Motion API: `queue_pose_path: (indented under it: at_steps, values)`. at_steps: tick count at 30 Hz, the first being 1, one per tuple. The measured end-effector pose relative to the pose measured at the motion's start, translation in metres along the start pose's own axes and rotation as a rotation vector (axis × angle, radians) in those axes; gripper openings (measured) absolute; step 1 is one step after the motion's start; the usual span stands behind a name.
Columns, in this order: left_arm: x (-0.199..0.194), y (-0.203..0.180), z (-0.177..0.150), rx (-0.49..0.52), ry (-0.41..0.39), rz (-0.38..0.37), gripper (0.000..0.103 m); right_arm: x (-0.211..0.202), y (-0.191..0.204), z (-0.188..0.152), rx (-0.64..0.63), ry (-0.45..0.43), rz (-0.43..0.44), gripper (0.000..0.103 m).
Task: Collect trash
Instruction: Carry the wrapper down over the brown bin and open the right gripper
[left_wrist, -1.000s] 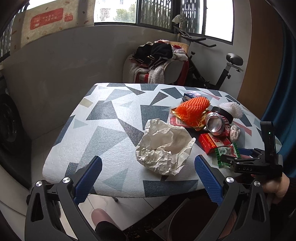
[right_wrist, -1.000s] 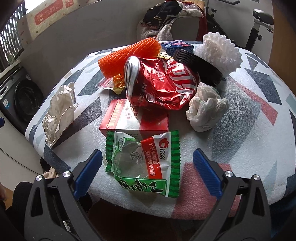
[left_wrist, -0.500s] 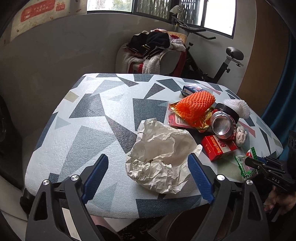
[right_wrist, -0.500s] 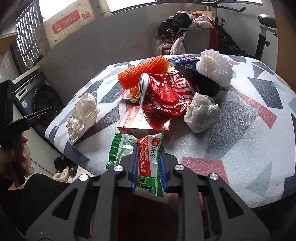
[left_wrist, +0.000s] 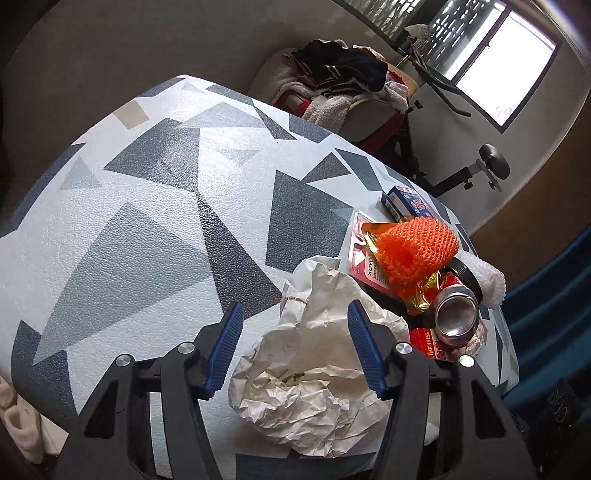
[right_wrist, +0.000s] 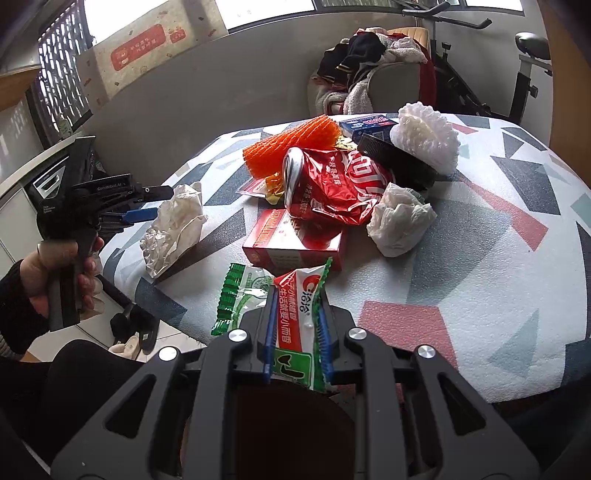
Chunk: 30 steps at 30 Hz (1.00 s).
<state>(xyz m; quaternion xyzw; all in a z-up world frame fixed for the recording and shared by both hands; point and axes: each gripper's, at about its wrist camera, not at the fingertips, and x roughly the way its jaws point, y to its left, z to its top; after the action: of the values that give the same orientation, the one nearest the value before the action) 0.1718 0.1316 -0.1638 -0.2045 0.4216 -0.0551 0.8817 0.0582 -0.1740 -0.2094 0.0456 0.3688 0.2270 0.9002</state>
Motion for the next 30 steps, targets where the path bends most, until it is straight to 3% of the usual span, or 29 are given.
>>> queue_pose_path:
  at_steps: [2,5,10,17,23,25,30]
  values:
    - [0.005,0.0,-0.004,0.016,0.028,0.012,0.013,0.002,-0.001,-0.001,0.014,0.013,-0.003,0.022]
    - [-0.006,-0.005,-0.009,0.04,0.001,-0.012,0.01,-0.002,0.0,-0.001,0.007,0.01,-0.007,0.022]
    - [-0.035,-0.046,-0.026,0.232,-0.041,0.0,0.01,-0.018,0.001,-0.006,0.006,-0.001,-0.023,0.022]
    - [-0.072,-0.106,-0.112,0.562,-0.062,-0.013,0.01,-0.054,-0.001,-0.022,0.016,-0.046,-0.046,0.022]
    - [-0.073,-0.105,-0.182,0.589,0.018,-0.097,0.01,-0.071,-0.005,-0.048,0.061,-0.047,-0.058,0.022]
    - [-0.069,-0.1,-0.195,0.583,0.036,-0.131,0.01,-0.072,-0.004,-0.056,0.065,-0.045,-0.056,0.022]
    - [-0.049,-0.099,-0.211,0.581,0.132,-0.137,0.012,-0.068,-0.002,-0.068,0.075,-0.022,-0.061,0.022]
